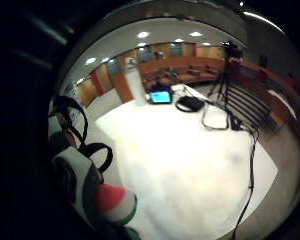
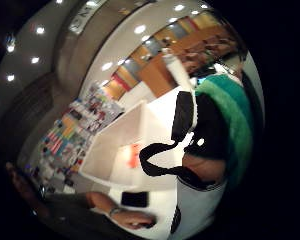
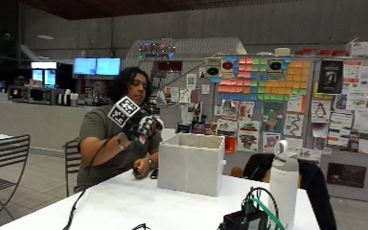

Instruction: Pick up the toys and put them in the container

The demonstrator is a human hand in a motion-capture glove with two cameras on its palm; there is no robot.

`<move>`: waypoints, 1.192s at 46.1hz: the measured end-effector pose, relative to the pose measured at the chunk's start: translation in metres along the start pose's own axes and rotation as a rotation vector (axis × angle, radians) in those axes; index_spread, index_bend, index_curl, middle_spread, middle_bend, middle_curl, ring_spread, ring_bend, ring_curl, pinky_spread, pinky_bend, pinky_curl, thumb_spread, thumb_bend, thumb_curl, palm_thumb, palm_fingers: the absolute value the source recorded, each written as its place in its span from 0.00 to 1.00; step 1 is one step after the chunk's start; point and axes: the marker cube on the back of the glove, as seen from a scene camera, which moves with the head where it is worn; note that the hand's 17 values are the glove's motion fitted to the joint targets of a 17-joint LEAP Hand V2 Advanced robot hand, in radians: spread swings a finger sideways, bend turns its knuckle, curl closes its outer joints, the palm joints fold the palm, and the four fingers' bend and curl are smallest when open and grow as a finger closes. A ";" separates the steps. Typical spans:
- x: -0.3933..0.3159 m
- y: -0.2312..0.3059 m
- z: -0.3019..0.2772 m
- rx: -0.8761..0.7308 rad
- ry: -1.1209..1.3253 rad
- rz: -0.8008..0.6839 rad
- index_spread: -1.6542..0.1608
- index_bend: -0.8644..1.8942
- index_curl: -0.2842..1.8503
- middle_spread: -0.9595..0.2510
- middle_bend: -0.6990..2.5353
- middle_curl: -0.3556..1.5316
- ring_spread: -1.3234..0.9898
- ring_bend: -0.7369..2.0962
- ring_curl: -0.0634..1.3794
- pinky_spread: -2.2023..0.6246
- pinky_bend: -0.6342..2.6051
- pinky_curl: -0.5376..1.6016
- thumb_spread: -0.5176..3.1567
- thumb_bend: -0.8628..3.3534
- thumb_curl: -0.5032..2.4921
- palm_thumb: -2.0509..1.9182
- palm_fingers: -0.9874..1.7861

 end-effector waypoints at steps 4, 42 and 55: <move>-0.053 -0.006 -0.022 0.000 -0.094 -0.126 0.74 0.44 0.40 0.54 0.61 0.63 0.44 0.81 0.47 0.63 0.56 0.50 0.58 0.22 0.27 0.55 0.80; -0.246 -0.090 0.139 -0.409 0.269 -0.511 0.74 0.45 0.48 0.57 0.62 0.62 0.45 0.81 0.45 0.63 0.55 0.52 0.57 0.22 0.27 0.53 0.74; -0.227 -0.070 0.160 -0.702 0.207 -0.490 0.69 0.39 0.43 0.63 0.43 0.49 0.45 0.62 0.31 0.72 0.48 0.46 0.46 0.18 0.25 0.48 0.33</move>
